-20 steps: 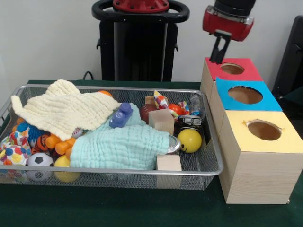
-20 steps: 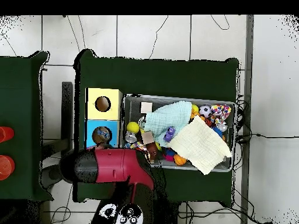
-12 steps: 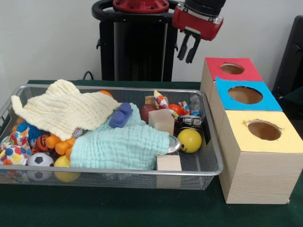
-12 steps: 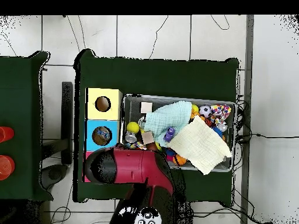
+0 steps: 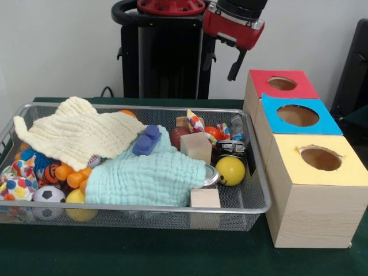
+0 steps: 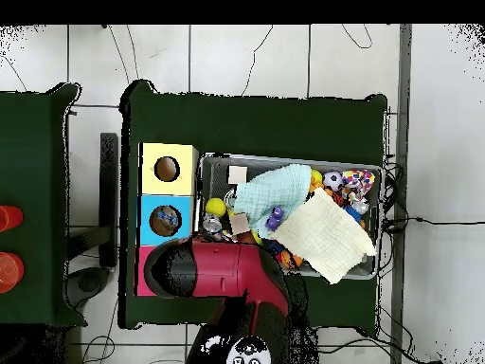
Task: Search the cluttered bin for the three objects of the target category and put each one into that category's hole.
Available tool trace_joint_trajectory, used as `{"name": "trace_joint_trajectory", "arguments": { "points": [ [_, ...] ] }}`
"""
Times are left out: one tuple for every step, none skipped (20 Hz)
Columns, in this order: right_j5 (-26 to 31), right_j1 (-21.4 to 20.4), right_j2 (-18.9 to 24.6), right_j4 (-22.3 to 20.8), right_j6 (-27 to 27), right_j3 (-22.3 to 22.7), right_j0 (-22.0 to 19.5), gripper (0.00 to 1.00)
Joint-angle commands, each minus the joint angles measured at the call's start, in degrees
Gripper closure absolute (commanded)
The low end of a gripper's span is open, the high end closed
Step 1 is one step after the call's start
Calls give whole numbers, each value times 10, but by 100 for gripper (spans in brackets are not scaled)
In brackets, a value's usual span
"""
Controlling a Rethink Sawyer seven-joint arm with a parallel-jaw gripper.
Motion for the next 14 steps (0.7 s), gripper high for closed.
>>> {"name": "trace_joint_trajectory", "arguments": {
  "points": [
    [-54,28,42,-8,45,20,-27,0],
    [-58,29,42,-8,46,21,-27,0],
    [-70,38,46,-6,50,23,-28,0],
    [-80,45,49,-4,53,23,-30,0],
    [-101,60,55,1,62,24,-32,0],
    [-112,69,57,3,67,23,-32,0],
    [-130,83,56,6,80,20,-27,0],
    [-137,89,54,7,86,18,-23,0],
    [-142,96,51,11,94,16,-18,0],
    [-145,98,49,13,97,17,-16,0],
    [-149,102,45,16,102,17,-12,0],
    [-151,104,45,21,104,18,-11,0],
    [-154,108,41,32,118,22,-7,0],
    [-159,111,33,39,130,22,-1,0]
  ]
}}
